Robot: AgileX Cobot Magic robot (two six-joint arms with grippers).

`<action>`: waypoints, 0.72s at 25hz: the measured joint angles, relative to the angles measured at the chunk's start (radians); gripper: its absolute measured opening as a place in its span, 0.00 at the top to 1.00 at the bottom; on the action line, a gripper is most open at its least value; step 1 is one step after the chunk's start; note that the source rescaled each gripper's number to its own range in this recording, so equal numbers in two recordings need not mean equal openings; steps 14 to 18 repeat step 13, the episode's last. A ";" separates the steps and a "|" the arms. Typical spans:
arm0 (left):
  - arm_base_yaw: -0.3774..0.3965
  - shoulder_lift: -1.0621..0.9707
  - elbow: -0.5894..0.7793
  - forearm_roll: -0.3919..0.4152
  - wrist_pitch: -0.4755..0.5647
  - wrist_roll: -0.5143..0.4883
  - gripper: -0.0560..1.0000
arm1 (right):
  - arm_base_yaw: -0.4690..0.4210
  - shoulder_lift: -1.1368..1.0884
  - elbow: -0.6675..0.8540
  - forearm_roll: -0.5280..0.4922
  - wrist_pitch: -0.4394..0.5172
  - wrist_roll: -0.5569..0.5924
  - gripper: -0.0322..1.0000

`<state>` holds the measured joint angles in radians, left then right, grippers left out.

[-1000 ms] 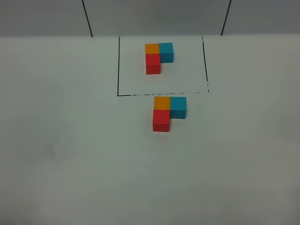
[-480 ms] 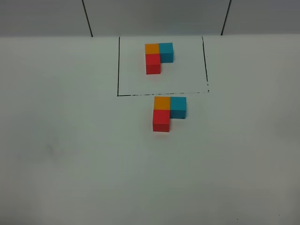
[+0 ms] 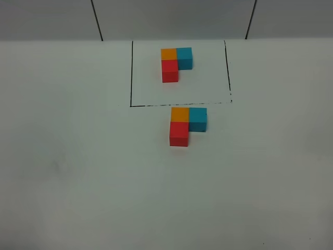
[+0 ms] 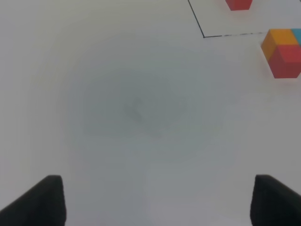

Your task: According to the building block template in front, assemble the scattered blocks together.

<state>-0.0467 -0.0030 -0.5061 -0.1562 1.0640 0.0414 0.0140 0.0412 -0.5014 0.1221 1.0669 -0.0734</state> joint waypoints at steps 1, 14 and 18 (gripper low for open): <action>0.000 0.000 0.000 0.000 0.000 0.000 0.16 | 0.000 0.000 0.000 0.000 0.000 0.000 0.26; 0.000 0.000 0.000 0.000 0.000 0.000 0.16 | 0.000 0.000 0.000 0.000 0.000 0.000 0.26; 0.000 0.000 0.000 0.000 0.000 0.000 0.16 | 0.000 0.000 0.000 0.000 0.000 0.000 0.26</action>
